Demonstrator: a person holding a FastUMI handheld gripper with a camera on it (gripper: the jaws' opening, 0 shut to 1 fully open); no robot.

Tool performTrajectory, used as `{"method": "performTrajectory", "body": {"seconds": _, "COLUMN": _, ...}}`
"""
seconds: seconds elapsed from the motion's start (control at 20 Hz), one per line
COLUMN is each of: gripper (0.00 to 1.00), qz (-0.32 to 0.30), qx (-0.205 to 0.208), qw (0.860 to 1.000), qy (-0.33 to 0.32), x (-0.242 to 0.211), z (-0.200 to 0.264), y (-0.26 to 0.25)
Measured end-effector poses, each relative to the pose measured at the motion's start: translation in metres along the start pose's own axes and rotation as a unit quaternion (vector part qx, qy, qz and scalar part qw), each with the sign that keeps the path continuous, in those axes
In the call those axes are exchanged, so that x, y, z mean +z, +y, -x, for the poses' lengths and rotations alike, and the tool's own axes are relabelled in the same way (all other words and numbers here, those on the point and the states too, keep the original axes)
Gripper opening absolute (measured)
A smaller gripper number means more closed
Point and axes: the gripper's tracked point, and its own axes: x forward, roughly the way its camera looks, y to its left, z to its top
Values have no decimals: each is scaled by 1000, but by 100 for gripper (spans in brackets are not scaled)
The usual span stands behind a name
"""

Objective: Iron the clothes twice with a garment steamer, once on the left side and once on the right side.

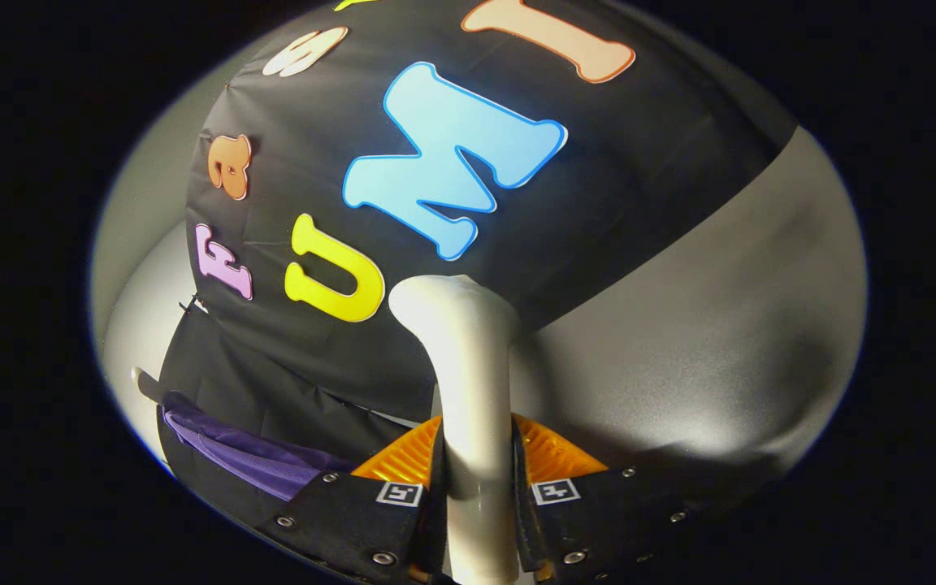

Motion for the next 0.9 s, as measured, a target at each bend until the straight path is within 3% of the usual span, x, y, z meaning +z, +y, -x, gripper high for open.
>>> {"method": "performTrajectory", "body": {"seconds": 0.2, "gripper": 34, "qz": 39, "qx": 4, "qw": 996, "qy": -76, "x": 11, "z": 41, "y": 22}}
{"method": "performTrajectory", "body": {"seconds": 0.45, "gripper": 34, "qz": 96, "qx": 7, "qw": 990, "qy": -105, "x": -31, "z": 91, "y": 48}}
{"method": "performTrajectory", "body": {"seconds": 0.9, "gripper": 34, "qz": 203, "qx": -12, "qw": 954, "qy": -221, "x": -127, "z": 202, "y": 113}}
